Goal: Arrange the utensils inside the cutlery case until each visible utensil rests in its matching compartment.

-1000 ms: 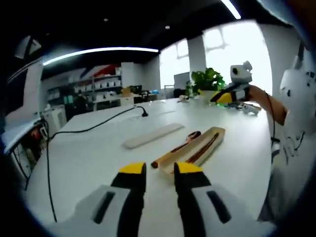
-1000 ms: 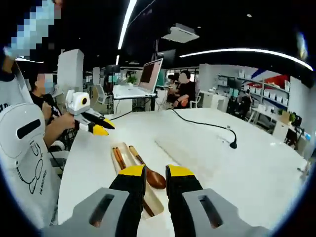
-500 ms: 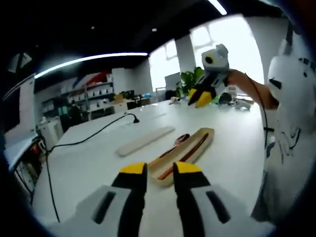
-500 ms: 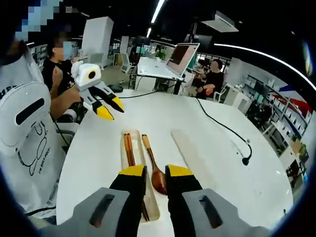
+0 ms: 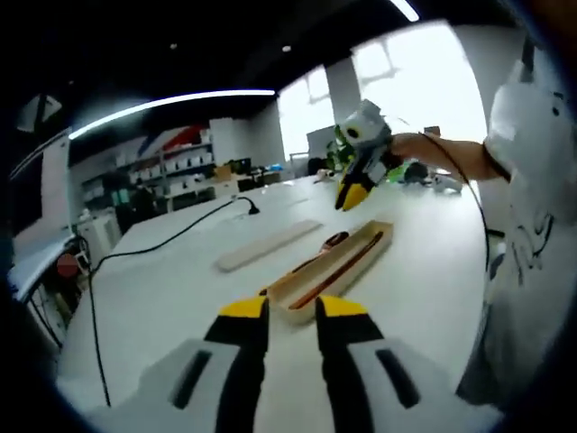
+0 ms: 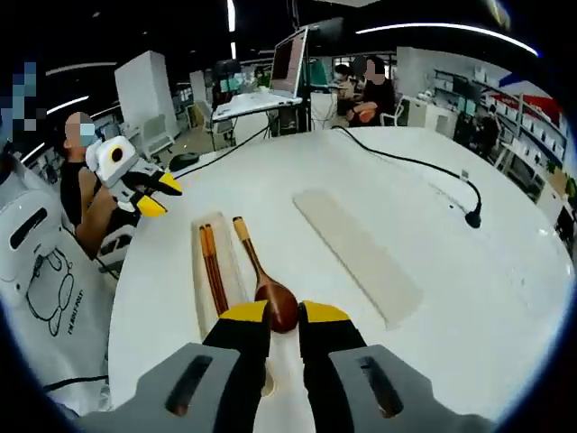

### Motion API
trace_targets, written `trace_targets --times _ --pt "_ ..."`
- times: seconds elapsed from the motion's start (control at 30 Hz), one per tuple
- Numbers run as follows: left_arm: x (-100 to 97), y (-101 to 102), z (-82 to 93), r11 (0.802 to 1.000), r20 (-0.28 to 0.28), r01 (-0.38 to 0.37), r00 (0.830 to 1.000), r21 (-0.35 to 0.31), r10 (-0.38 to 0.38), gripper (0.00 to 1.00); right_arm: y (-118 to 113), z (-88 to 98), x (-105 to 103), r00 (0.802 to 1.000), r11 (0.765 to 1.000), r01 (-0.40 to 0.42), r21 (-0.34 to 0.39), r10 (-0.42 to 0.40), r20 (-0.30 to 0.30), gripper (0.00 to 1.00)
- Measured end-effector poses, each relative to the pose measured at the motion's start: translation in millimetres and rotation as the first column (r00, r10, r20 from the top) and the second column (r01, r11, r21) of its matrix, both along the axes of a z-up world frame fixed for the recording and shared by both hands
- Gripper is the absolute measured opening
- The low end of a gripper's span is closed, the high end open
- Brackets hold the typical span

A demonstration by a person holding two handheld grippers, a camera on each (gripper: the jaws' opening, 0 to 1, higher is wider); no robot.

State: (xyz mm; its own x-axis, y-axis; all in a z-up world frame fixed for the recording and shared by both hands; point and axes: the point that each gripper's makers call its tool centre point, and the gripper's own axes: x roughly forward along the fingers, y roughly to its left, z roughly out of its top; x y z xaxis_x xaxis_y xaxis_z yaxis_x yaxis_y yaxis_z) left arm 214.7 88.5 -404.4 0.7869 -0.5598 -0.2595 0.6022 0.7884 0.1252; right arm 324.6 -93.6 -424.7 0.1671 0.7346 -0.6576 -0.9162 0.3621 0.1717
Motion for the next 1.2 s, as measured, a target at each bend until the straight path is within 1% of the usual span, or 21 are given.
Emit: trace_targets --times 0.03,0.07,0.17,0.2,0.23,0.33,0.43,0.5,0.57,0.6,0.63,0.73,0.93,1.03,1.1,1.2 --pt "1.0 0.4 -1.9 1.000 -0.003 -0.003 1.000 0.000 0.003 0.22 -0.3 -3.6 2.4 1.000 1.000 0.024 0.014 -0.024 -0.016 0.11" --pt "1.7 0.7 -4.2 1.000 -0.008 -0.006 1.000 -0.002 0.006 0.22 -1.5 -9.5 -0.2 0.998 0.999 0.030 0.022 -0.028 -0.059 0.10" --pt "2.1 -0.7 -10.2 1.000 -0.024 -0.009 1.000 0.000 0.009 0.22 -3.0 -14.8 -0.3 0.992 0.997 0.060 0.045 -0.054 -0.114 0.10" --pt "1.9 -1.2 -11.6 1.000 -0.026 -0.009 1.000 0.004 0.009 0.22 -2.5 -14.5 -2.4 0.981 0.993 0.085 0.077 -0.071 -0.179 0.10" --pt "2.0 -1.3 -12.8 1.000 -0.029 -0.010 1.000 0.010 0.010 0.22 -2.2 -14.2 -1.4 0.976 0.990 0.103 0.095 -0.083 -0.201 0.11" --pt "1.9 -1.0 -15.0 1.000 -0.033 -0.010 0.999 0.021 0.011 0.22 -3.2 -13.4 1.5 0.963 0.980 0.137 0.141 -0.099 -0.249 0.12" --pt "2.0 -1.5 -16.7 1.000 -0.037 -0.008 0.999 0.030 0.009 0.22 -4.4 -16.6 0.5 0.953 0.977 0.148 0.152 -0.100 -0.287 0.14" --pt "1.8 -2.2 -16.9 0.999 -0.037 -0.006 0.999 0.032 0.007 0.22 -4.2 -22.0 -3.4 0.940 0.977 0.154 0.147 -0.099 -0.326 0.15" --pt "1.7 -2.5 -16.4 1.000 -0.035 -0.005 0.999 0.030 0.006 0.22 -3.0 -24.7 -6.0 0.914 0.972 0.183 0.151 -0.111 -0.391 0.15" --pt "1.5 -2.6 -15.9 1.000 -0.033 -0.005 0.999 0.027 0.006 0.22 -2.6 -26.6 -8.4 0.906 0.973 0.175 0.149 -0.100 -0.411 0.15" --pt "1.4 -2.7 -15.7 1.000 -0.032 -0.005 0.999 0.025 0.006 0.22 -2.5 -29.4 -8.6 0.900 0.974 0.179 0.141 -0.104 -0.423 0.16" --pt "0.1 -1.6 -16.9 1.000 -0.034 -0.006 0.999 0.028 0.007 0.22 -1.9 -34.4 -7.7 0.890 0.974 0.185 0.131 -0.110 -0.442 0.16" --pt "-2.8 -0.1 -20.7 0.999 -0.042 -0.007 0.999 0.032 0.009 0.22 2.3 -36.0 -7.9 0.876 0.969 0.196 0.150 -0.104 -0.470 0.15" --pt "-2.6 1.3 -21.1 1.000 -0.045 -0.013 0.999 0.027 0.014 0.22 3.4 -37.1 -7.7 0.868 0.968 0.205 0.148 -0.110 -0.484 0.12" --pt "-2.1 2.1 -20.8 1.000 -0.044 -0.014 0.999 0.026 0.015 0.22 3.4 -38.4 -8.6 0.870 0.970 0.201 0.139 -0.111 -0.481 0.09" --pt "-1.7 1.9 -20.8 1.000 -0.044 -0.013 0.999 0.026 0.014 0.22 4.6 -38.3 -8.4 0.865 0.967 0.207 0.147 -0.111 -0.489 0.06"
